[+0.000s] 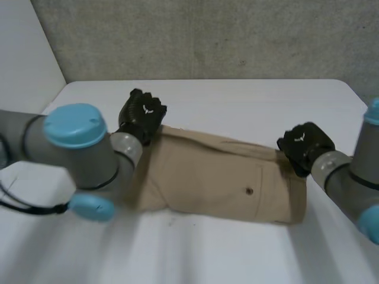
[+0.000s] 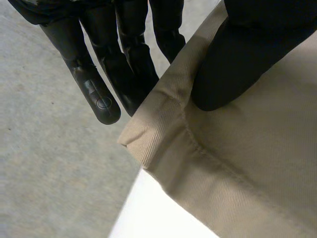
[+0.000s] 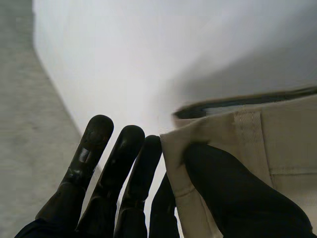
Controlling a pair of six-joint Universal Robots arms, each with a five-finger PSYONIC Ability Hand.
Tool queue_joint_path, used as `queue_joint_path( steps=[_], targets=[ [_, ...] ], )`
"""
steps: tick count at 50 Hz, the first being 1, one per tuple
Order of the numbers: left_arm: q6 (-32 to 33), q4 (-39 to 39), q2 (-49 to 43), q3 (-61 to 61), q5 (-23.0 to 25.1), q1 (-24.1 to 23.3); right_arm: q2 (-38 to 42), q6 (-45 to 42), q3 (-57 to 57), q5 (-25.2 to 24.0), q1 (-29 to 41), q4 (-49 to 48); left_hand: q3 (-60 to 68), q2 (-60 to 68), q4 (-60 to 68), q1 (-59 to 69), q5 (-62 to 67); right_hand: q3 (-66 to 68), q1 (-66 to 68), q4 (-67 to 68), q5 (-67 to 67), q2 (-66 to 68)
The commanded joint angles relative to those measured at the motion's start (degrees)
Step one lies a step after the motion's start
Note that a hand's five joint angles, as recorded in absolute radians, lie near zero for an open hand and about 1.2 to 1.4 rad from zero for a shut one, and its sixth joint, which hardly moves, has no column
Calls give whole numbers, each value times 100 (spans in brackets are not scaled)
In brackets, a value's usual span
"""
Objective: Fold the shorts.
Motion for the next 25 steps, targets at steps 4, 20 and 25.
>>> queue_joint_path(
  steps=[4,20,25],
  targets=[
    [149,561,-2064,1938,5,57,1239,-36,-894,430,293,-1334,1181,1153,1129,1411,1471,1225,2523,1188,1283,1277],
    [-97,1125,-688,245,-48,-75,134,992,-412,457,266,-1555,-5819,-5847,-5871,-5589,-5529,-5775,-4477,-5812,-5717,-5723],
    [-895,1072,410,-915,-30,-84,-570,1115,264,264,21,-871,-5819,-5847,-5871,-5589,-5529,-5775,-4477,-5812,-5717,-5723]
  ],
)
